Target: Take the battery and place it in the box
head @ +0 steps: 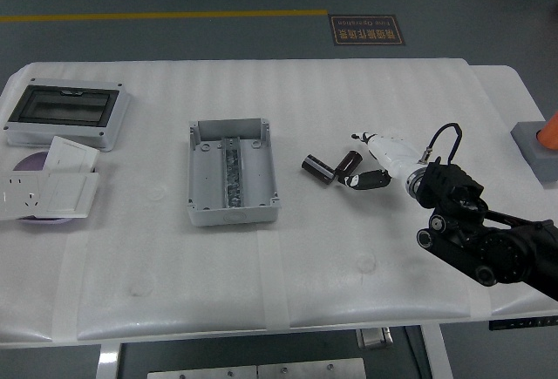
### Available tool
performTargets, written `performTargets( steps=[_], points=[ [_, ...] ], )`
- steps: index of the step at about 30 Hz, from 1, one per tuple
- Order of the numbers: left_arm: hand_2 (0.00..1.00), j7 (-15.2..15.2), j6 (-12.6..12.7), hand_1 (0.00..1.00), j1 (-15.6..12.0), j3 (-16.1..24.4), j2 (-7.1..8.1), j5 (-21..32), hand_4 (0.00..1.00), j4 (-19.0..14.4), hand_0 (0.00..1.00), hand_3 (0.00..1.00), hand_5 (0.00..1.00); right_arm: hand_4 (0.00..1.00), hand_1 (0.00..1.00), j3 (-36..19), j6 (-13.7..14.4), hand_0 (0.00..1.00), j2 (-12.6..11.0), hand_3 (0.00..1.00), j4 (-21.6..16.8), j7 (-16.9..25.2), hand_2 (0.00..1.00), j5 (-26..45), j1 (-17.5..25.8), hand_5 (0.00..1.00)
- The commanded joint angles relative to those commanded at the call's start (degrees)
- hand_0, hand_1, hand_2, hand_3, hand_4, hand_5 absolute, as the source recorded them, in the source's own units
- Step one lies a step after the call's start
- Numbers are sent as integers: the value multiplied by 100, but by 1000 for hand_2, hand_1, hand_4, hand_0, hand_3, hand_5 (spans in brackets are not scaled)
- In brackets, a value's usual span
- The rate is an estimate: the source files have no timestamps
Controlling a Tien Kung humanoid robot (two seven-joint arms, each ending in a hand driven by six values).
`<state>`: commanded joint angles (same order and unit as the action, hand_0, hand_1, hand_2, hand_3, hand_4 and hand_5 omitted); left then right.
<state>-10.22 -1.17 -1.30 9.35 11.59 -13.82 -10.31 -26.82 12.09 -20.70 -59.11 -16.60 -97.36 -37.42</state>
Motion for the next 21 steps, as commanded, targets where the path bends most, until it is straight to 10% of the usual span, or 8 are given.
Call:
performTargets(
  steps=[21],
  points=[
    [619,-7,2,668,-5,54,1,-42,665,0,660,658,344,859,780,215,433,773,88,879,130,-90,739,-102,88,539]
  ],
)
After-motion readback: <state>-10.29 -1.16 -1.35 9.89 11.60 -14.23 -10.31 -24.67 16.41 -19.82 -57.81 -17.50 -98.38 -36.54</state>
